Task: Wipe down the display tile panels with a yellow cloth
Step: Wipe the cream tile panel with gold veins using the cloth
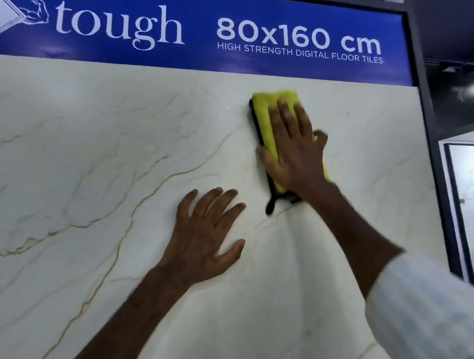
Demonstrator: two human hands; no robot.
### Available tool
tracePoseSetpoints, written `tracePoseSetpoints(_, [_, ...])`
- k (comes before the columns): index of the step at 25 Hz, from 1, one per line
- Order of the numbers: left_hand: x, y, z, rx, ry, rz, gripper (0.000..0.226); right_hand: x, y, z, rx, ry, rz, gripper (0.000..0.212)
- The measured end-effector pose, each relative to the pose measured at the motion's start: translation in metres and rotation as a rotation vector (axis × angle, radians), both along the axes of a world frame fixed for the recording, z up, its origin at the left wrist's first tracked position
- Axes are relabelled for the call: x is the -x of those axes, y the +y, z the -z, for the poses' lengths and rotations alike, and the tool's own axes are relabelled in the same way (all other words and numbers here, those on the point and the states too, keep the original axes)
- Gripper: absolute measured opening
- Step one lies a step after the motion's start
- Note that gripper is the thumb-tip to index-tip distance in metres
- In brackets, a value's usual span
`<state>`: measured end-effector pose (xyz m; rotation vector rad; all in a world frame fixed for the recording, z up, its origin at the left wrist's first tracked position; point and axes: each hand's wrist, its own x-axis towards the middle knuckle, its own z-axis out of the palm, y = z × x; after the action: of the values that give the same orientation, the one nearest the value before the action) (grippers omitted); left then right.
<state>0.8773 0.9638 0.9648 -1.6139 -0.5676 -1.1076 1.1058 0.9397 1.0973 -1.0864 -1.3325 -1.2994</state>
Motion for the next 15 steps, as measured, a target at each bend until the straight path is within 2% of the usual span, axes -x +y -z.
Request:
tracePoseSetpoints(2, [0.0,0.0,0.0,-0.016,-0.008,0.0,0.06,0.001,0.001,-0.033,0.008,0.063,-0.012,0.081])
tracePoseSetpoints(4, [-0.001,0.0,0.0,-0.009,-0.004,-0.009,0.061,0.004,0.006,-0.019,-0.006,0.089,-0.026,0.08])
tracePoseSetpoints(7, [0.001,0.001,0.001,0.005,0.001,-0.006,0.062,0.005,0.005,0.055,-0.041,0.073,-0.021,0.076])
tracePoseSetpoints(11, [-0.001,0.002,0.001,-0.002,-0.011,0.014,0.058,0.012,0.0,0.194,-0.034,0.197,-0.019,0.073])
tracePoseSetpoints(13, [0.0,-0.005,0.002,-0.025,-0.026,0.136,0.049,0.022,-0.005,0.254,-0.003,0.199,0.017,0.072])
tracePoseSetpoints(15, [0.001,-0.017,0.023,-0.012,-0.048,0.256,0.046,0.025,-0.01,0.264,0.028,0.169,0.028,0.073])
